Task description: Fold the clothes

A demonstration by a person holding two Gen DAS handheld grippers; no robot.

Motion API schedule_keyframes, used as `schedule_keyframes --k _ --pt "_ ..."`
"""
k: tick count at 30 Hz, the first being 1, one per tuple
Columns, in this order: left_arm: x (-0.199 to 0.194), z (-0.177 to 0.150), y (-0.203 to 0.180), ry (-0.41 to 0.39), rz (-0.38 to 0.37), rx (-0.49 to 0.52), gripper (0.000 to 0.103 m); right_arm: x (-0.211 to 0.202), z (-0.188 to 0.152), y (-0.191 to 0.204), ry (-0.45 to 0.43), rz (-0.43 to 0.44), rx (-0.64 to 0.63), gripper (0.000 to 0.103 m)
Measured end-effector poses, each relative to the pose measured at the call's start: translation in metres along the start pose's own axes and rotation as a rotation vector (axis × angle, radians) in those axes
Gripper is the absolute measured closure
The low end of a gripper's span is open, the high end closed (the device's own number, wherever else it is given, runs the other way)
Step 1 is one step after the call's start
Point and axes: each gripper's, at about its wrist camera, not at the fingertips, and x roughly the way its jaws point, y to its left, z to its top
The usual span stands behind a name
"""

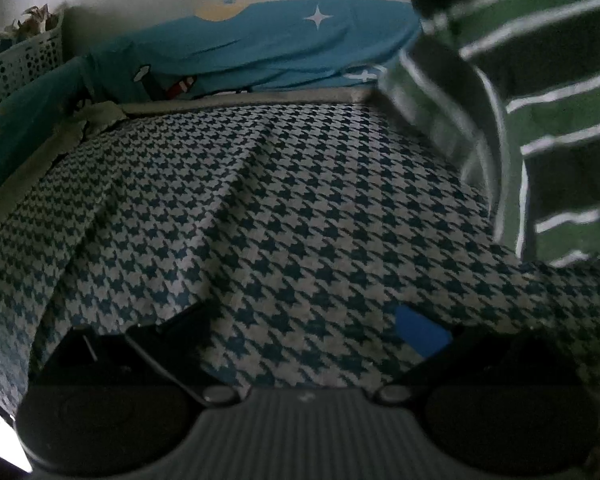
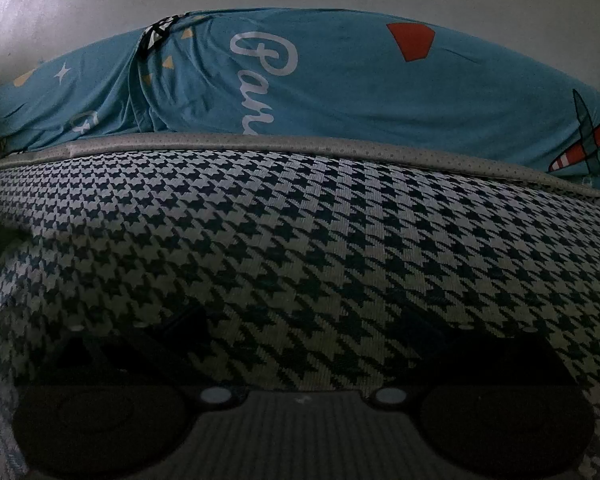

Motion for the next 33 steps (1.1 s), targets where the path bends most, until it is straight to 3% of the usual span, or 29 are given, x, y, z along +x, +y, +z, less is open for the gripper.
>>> schedule_keyframes --k 33 --pt "0.002 -0.001 -0.012 0.03 0.002 -0.012 0.0 -0.002 0.002 0.004 0.0 -0.002 -0.002 0.0"
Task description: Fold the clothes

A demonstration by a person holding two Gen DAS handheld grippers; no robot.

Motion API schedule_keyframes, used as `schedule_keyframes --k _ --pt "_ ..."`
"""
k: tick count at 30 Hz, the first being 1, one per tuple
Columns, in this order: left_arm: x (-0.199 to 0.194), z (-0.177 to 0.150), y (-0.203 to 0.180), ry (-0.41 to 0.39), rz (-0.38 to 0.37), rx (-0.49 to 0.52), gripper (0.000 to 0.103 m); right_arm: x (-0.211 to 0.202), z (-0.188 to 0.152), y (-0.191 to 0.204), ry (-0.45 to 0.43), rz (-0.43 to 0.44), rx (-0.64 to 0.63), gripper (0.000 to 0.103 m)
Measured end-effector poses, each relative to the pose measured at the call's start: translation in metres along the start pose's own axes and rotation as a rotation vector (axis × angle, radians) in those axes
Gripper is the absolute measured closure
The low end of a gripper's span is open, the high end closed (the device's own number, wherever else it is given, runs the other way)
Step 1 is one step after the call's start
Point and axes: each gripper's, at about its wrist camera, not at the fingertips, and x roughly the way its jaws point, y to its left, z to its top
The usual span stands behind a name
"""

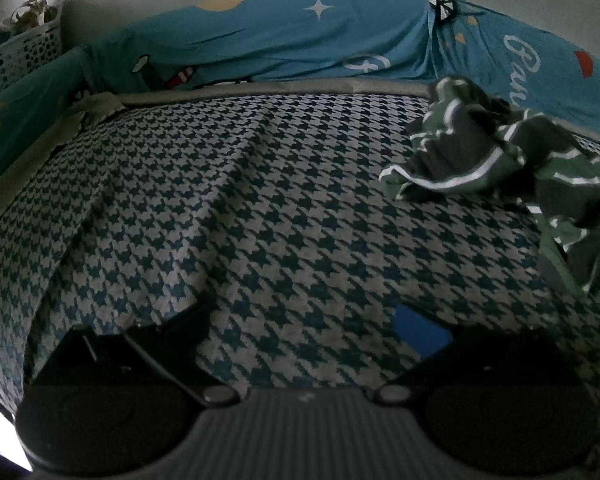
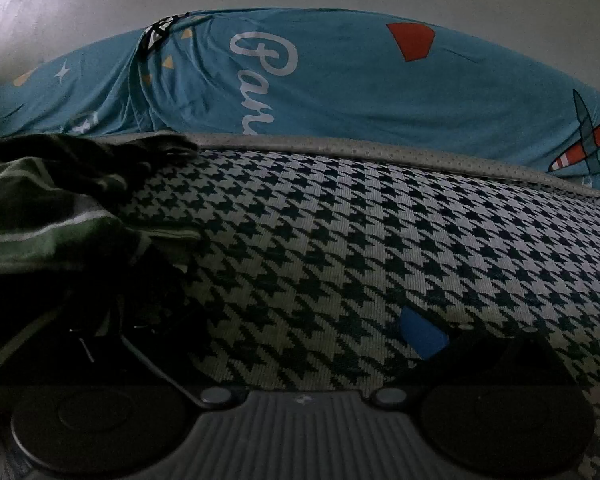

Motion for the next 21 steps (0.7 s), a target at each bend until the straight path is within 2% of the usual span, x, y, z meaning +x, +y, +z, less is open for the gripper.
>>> schedule_keyframes --k 12,21 --pt "0.003 0.024 -0.021 -0.007 -0.049 -0.016 0.0 0.0 0.001 0.002 -0.003 -0.005 -0.007 0.0" --pt "0.012 0.042 -0.068 0.021 -0.098 0.11 0.0 0.0 0.0 0.001 -0.004 -0.006 -0.009 0.0"
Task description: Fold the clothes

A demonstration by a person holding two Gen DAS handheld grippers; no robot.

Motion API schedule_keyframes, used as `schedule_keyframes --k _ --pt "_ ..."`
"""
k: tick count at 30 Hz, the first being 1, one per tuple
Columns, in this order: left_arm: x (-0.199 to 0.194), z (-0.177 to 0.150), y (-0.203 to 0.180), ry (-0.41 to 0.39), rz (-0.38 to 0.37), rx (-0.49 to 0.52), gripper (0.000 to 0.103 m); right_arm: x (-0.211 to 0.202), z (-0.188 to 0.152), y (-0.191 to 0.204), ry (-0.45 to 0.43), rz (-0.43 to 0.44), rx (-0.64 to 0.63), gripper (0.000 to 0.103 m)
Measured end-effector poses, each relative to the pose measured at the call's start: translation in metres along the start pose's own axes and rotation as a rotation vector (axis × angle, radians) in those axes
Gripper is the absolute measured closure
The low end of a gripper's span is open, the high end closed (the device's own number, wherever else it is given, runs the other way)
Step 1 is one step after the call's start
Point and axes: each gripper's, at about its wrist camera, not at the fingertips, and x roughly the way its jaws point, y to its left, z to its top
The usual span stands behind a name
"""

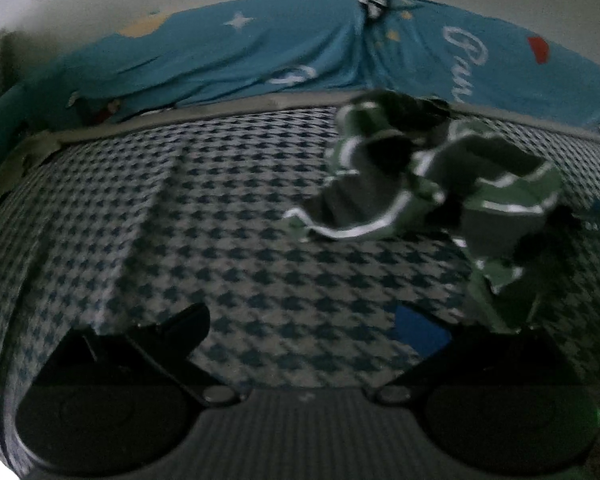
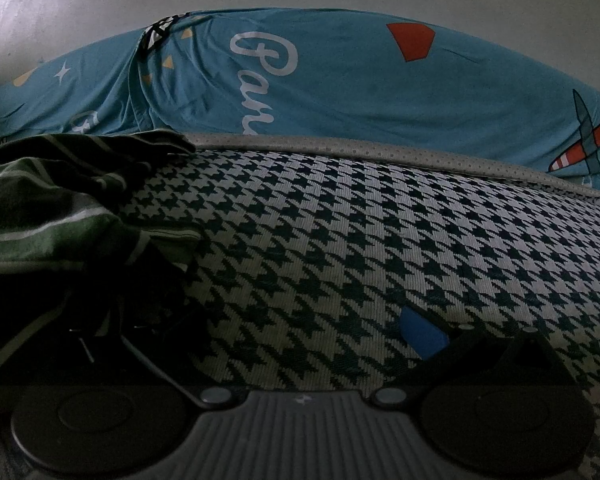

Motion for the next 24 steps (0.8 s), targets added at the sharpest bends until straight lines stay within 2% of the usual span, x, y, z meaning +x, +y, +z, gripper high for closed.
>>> schedule_keyframes --k 3,7,10,13,15,24 --pt "0.009 0.007 -0.011 0.015 -0.015 0.044 0.0 0.0 0.0 0.0 -0.001 -0.001 -0.001 0.0" --pt "0.022 0.016 -0.021 0.0 0.004 0.098 0.0 -0.001 -0.001 0.0 -0.002 -0.002 -0.002 0.0" --pt "0.029 0.021 -0.022 0.002 0.005 0.07 0.0 -0.001 0.0 0.001 -0.001 -0.003 -0.003 0.0" --pt "0.035 0.023 -0.02 0.017 -0.03 0.011 0.0 0.0 0.0 0.001 0.001 -0.006 -0.006 0.0" --pt "0.037 0.021 -0.024 0.015 -0.042 0.007 0.0 -0.001 0.0 0.001 0.001 -0.008 -0.006 0.0" --pt "0.045 0.011 -0.037 0.006 -0.039 0.065 0.0 -0.017 0.004 0.012 0.135 -0.085 0.091 0.0"
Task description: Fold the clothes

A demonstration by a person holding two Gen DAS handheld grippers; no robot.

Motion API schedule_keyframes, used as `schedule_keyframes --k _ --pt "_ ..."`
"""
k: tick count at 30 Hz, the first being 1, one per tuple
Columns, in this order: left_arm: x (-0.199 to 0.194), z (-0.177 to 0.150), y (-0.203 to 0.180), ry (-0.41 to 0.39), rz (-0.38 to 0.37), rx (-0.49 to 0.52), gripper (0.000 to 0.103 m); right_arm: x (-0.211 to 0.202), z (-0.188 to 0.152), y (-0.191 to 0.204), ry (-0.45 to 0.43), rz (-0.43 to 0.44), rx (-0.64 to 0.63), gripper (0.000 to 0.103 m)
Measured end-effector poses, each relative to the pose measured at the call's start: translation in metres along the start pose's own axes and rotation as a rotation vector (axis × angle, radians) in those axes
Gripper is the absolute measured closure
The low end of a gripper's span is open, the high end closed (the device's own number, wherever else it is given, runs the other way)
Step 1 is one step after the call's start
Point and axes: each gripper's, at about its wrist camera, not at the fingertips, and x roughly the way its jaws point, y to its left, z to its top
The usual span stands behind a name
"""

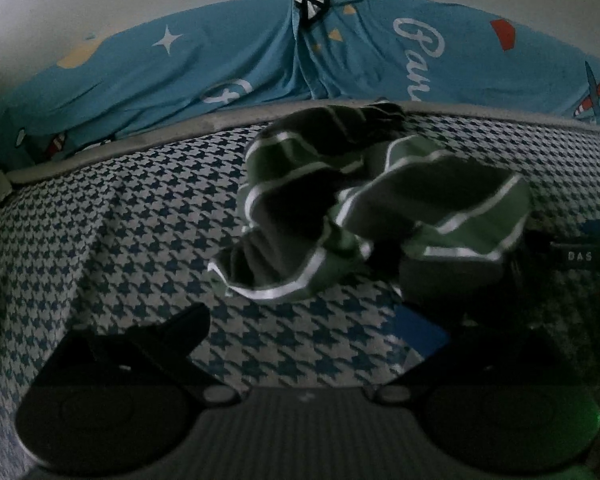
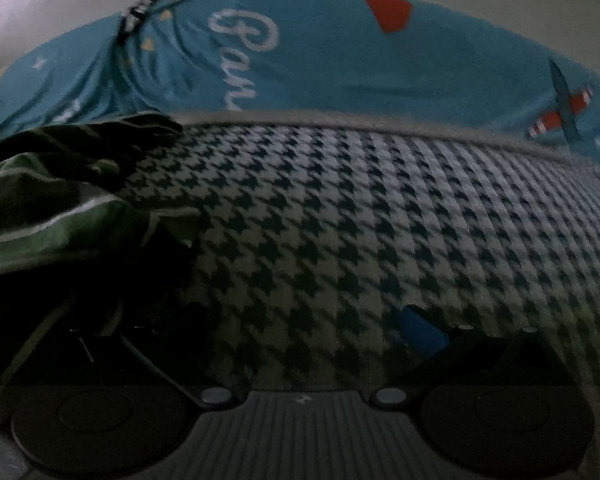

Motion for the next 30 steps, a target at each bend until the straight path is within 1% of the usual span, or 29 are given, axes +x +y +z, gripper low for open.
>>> schedule_keyframes --k 4,7,9,17,20,30 --pt "0.002 0.0 0.001 0.001 0.017 -0.011 0.0 -0.007 0.002 0.003 0.064 -0.033 0.034 0.0" --pt "0.002 -0.001 0.004 0.009 0.019 -0.024 0.0 -0.014 0.006 0.002 0.115 -0.019 0.061 0.0" --pt "0.002 -0.001 0.005 0.014 0.016 -0.03 0.0 -0.023 0.008 0.002 0.108 -0.013 0.065 0.0" --pt "0.002 -0.001 0.003 0.024 0.032 -0.034 0.0 -0.069 0.015 0.008 0.035 -0.01 0.063 0.0" --pt "0.001 -0.002 0.004 0.026 0.031 -0.024 0.0 -0.083 0.013 0.013 0.018 0.014 0.068 0.0" --pt "-0.005 -0.006 0.007 0.037 0.026 -0.009 0.0 -0.094 -0.003 0.044 0.089 0.097 0.039 0.0"
